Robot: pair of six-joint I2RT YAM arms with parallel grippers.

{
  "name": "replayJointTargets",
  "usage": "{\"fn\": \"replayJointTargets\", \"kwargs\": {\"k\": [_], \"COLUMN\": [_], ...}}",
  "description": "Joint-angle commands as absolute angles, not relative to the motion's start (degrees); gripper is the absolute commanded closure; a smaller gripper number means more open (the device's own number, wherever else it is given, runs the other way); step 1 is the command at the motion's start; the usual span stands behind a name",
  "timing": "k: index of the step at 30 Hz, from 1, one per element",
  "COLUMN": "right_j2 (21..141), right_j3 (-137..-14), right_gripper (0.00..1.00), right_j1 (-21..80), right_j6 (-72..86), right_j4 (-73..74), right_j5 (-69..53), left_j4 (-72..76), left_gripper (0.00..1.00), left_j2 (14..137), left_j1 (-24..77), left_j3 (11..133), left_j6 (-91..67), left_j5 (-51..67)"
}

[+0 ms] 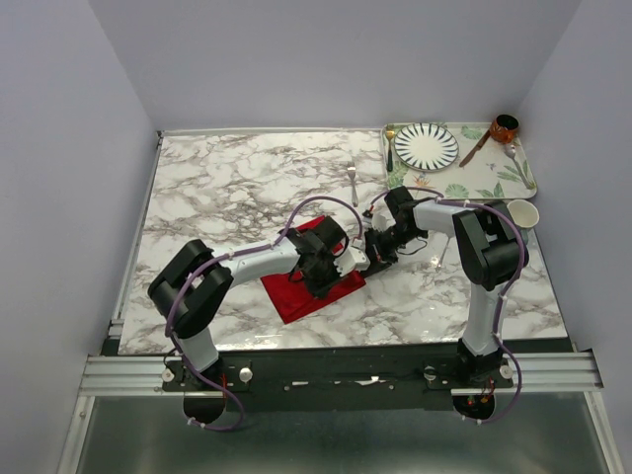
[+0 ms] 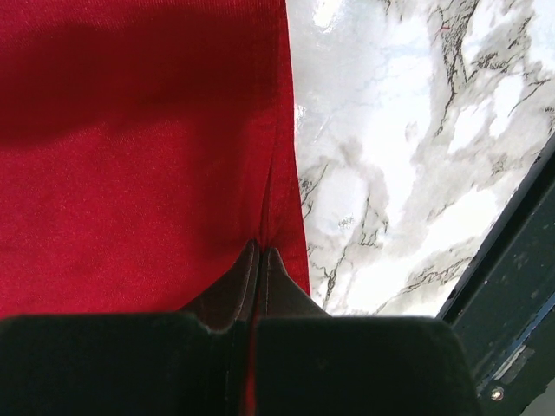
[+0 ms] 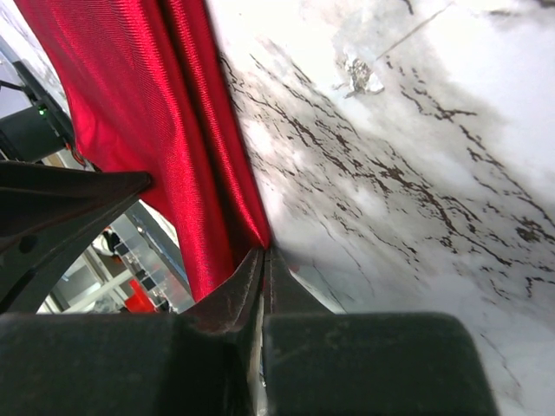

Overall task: Fold the napkin into a case and place the utensils inside
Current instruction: Fold the rectangle-folded napkin at the center of the board.

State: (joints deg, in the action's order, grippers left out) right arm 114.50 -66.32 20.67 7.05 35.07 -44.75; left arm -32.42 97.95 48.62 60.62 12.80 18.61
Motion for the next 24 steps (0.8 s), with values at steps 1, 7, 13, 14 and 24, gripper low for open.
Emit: {"fn": "replayJointTargets", "kwargs": {"k": [1,7,13,14,24], "right_j2": [114.6,112.4,111.5,111.4,111.7], "right_j3": [-66.4,-68.7,-69.7,-69.8,-69.6], "right_gripper": [0.85,0.75,0.57,0.53,0.32], "right_j1": [20.7,18.6,18.0,17.8,17.9], "right_j6": [5.0,2.8,2.3,2.4,4.0], "right_j4": [37.0,40.9,42.5,42.5,41.4], "right_j5": [-41.7,-41.8,-43.1,-43.4,-47.3], "left_j4": [-31.8,-31.7,-31.8,-31.8,-31.6], "left_gripper": [0.98,0.98,0.98,0.98,0.97], "left_j2": [98.6,98.7,99.0,99.0,99.2], "left_j1": [49.0,49.0,49.0,49.0,49.0], "left_j3": [60.4,60.6,61.3,61.3,61.6], "left_j6": [12.9,13.1,13.3,13.3,13.3], "left_j5": [19.7,19.3,19.2,19.2,19.3]}}
